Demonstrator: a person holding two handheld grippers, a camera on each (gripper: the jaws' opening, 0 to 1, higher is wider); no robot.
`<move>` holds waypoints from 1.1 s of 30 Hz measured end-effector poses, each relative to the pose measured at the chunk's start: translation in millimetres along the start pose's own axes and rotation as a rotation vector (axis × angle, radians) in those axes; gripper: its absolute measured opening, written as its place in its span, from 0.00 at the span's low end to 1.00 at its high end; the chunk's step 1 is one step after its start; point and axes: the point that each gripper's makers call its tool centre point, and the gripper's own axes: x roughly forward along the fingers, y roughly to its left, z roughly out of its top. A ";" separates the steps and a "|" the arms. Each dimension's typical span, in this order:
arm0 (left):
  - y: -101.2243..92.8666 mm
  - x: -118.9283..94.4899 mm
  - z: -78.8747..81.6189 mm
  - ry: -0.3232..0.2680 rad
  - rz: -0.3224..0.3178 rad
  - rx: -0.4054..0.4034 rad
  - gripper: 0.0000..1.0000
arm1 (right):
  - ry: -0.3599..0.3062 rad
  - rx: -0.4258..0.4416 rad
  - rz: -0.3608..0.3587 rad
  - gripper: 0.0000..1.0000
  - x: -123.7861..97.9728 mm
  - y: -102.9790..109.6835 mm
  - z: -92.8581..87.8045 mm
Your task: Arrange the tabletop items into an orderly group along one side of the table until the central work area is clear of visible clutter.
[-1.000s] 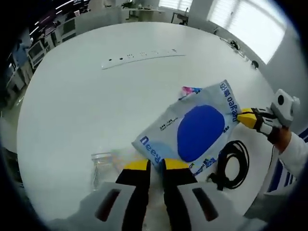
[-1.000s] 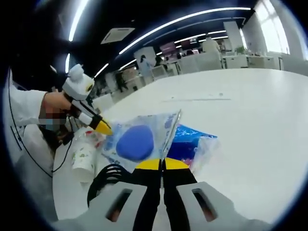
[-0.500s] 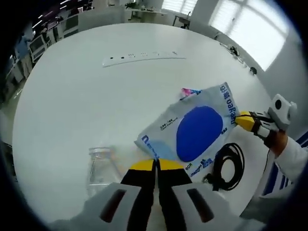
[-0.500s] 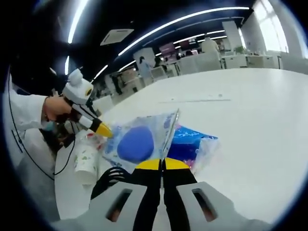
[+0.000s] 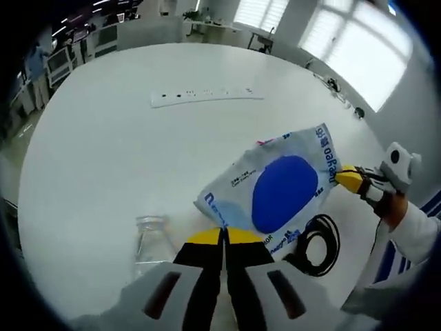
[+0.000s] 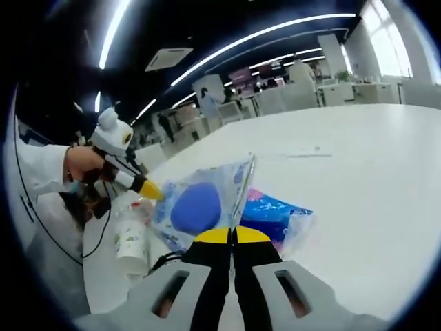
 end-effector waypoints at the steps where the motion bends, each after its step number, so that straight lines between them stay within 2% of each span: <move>1: 0.3 -2.7 2.7 -0.009 0.001 -0.003 0.00 | -0.003 0.001 0.001 0.00 -0.7 0.9 2.4; 17: 3.8 -38.6 40.8 -0.097 -0.001 0.026 0.00 | -0.058 -0.006 0.020 0.00 -0.4 16.9 50.5; 27: 16.5 -57.0 67.8 -0.143 -0.007 0.030 0.00 | -0.060 -0.013 0.019 0.00 14.0 29.4 80.2; 33: 26.8 -61.7 84.8 -0.160 0.006 0.051 0.00 | -0.049 -0.026 0.023 0.00 27.9 32.3 89.6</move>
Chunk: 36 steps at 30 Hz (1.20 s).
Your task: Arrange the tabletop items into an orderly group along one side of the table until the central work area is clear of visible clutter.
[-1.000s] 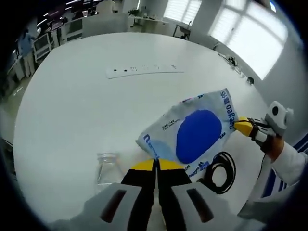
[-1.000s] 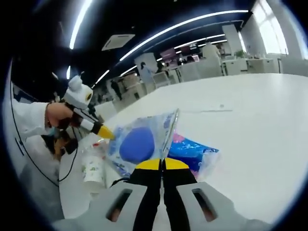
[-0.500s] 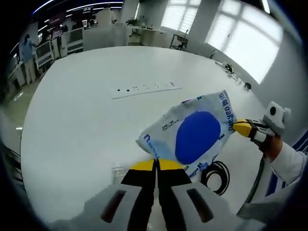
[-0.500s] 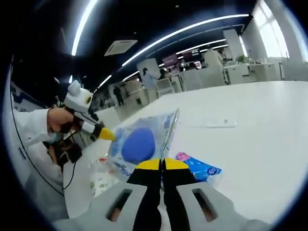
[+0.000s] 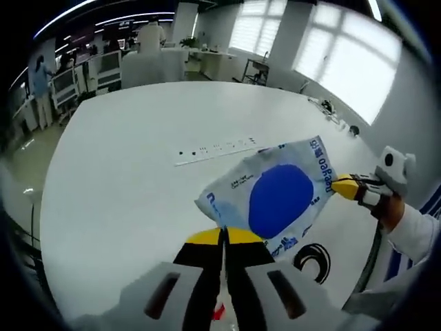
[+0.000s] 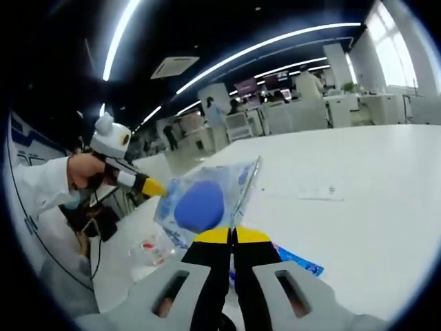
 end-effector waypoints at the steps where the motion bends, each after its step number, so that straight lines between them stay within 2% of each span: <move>1: 2.6 0.6 2.6 -0.004 0.002 0.001 0.00 | 0.004 -0.001 -0.001 0.00 3.7 -0.1 1.2; 7: 18.6 7.1 18.3 -0.015 0.013 0.012 0.00 | 0.013 0.003 -0.012 0.00 22.1 -8.0 6.4; 14: 41.1 17.0 29.2 -0.029 0.023 -0.016 0.00 | 0.033 0.027 -0.032 0.00 48.2 -16.2 6.1; 19: 53.0 27.8 26.5 -0.008 0.026 -0.025 0.00 | 0.070 0.045 -0.038 0.00 64.4 -17.3 -0.8; 24: 66.0 36.7 26.7 -0.013 0.026 -0.049 0.00 | 0.087 0.059 -0.053 0.00 76.7 -21.7 -8.0; 36: 90.7 64.3 10.4 0.037 0.024 -0.094 0.00 | 0.162 0.102 -0.068 0.00 107.6 -31.7 -33.1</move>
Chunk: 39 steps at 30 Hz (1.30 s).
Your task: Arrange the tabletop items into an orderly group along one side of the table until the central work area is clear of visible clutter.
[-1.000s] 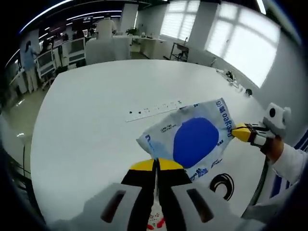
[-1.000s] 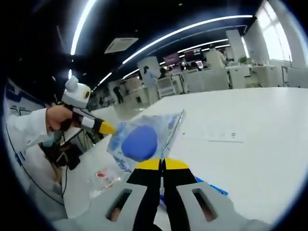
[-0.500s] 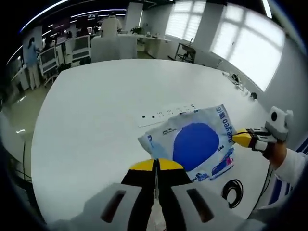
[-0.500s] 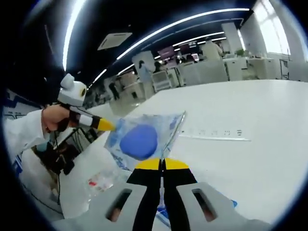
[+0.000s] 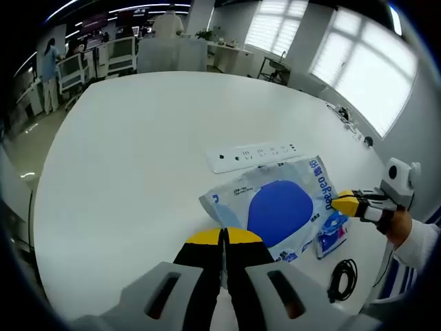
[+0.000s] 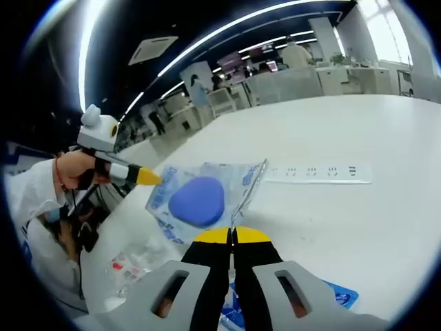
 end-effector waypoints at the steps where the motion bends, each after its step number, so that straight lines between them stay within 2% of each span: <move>1: 1.6 2.1 -1.3 0.004 0.000 -0.004 0.00 | 0.003 0.000 0.001 0.00 2.0 -0.5 -1.4; 13: 13.1 17.8 -15.1 0.033 -0.002 -0.027 0.00 | 0.052 0.008 0.001 0.00 17.6 -7.3 -15.7; 22: 13.4 25.7 -17.4 0.041 -0.010 -0.041 0.00 | 0.077 0.041 -0.006 0.00 21.1 -13.7 -21.1; 39: 16.8 35.8 -27.3 0.060 -0.021 -0.065 0.00 | 0.117 0.032 -0.020 0.00 24.9 -19.6 -33.3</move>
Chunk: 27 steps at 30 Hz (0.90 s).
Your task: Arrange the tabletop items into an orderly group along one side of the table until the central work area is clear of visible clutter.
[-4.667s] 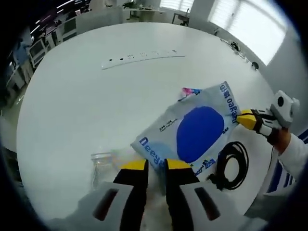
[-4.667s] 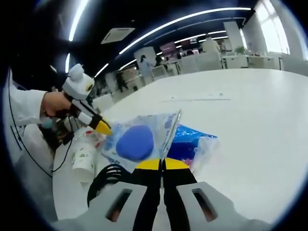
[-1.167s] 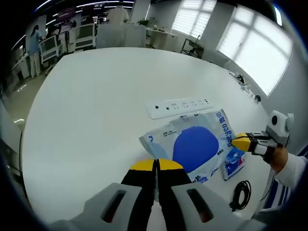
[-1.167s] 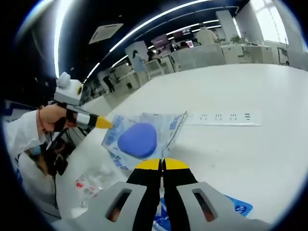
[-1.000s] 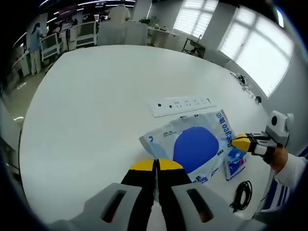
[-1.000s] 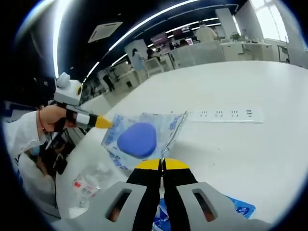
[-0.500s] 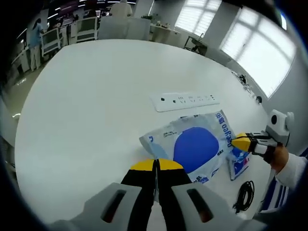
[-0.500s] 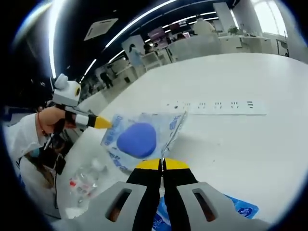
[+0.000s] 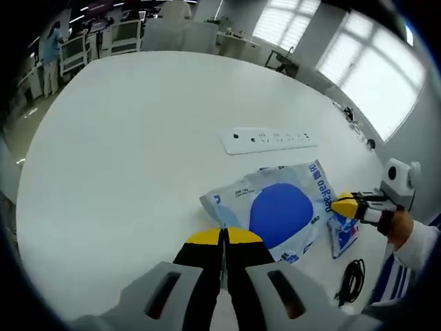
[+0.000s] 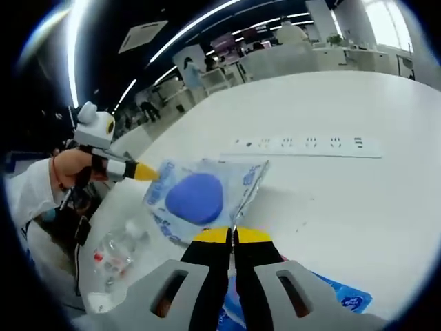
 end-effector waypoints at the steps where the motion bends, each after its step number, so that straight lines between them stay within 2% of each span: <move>1: 1.4 0.9 -0.8 -0.001 0.001 -0.005 0.00 | -0.002 0.000 0.000 0.00 0.5 -0.3 0.2; 9: 3.5 4.5 -4.5 -0.005 -0.002 -0.017 0.00 | 0.006 -0.004 -0.004 0.00 2.9 -1.8 -3.2; 18: 6.7 5.3 -4.6 -0.024 0.000 -0.013 0.00 | -0.001 -0.007 -0.023 0.06 2.5 -7.9 -1.8; 23: 8.0 5.8 -5.5 -0.037 0.003 -0.023 0.10 | -0.010 -0.012 -0.035 0.07 2.0 -10.5 0.2; 27: 9.5 4.6 -8.0 -0.037 0.006 -0.024 0.12 | -0.016 -0.016 -0.035 0.08 1.3 -10.9 1.0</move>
